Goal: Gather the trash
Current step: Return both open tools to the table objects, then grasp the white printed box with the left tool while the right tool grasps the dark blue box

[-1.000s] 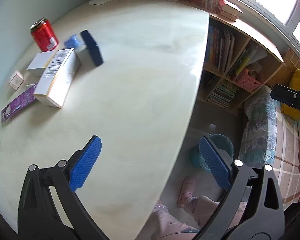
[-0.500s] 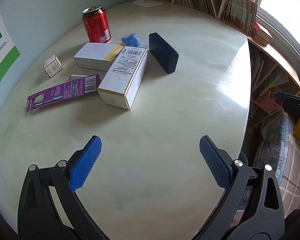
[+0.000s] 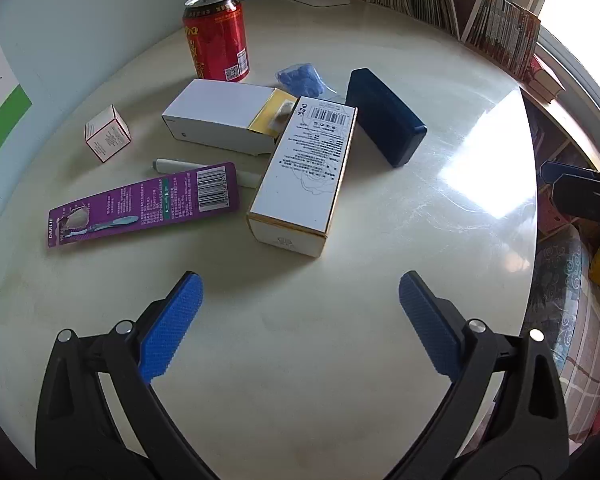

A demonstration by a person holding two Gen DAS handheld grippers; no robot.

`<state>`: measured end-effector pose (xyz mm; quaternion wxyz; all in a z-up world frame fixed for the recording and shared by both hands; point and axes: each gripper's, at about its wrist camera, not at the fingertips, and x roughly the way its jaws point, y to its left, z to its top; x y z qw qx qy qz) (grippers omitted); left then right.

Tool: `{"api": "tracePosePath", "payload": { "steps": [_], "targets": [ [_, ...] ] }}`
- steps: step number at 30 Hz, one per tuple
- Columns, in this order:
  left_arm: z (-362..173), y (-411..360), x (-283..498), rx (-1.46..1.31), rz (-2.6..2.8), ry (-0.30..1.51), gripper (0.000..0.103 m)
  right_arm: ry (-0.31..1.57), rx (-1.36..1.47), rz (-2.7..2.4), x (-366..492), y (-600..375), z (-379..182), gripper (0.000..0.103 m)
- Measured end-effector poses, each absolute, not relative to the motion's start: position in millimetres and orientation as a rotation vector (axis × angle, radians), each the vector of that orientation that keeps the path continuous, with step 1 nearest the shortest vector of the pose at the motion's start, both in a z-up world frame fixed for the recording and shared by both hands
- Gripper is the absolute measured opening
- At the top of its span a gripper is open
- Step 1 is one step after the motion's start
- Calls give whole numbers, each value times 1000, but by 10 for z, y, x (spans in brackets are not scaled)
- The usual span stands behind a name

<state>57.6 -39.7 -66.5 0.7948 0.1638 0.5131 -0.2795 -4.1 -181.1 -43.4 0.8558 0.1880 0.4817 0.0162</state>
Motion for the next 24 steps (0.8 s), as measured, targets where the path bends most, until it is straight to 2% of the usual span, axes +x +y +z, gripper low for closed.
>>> {"api": "tracePosePath", "payload": {
  "steps": [14, 20, 24],
  "targets": [
    [-882, -565, 1022, 307, -515, 1157, 96, 1107, 324, 137, 675, -1885, -694, 88],
    [-939, -655, 1160, 304, -515, 1171, 96, 1137, 314, 157, 882, -1873, -832, 82],
    [-971, -678, 1243, 299, -517, 1176, 95, 1165, 297, 161, 1015, -1857, -929, 71]
  ]
}}
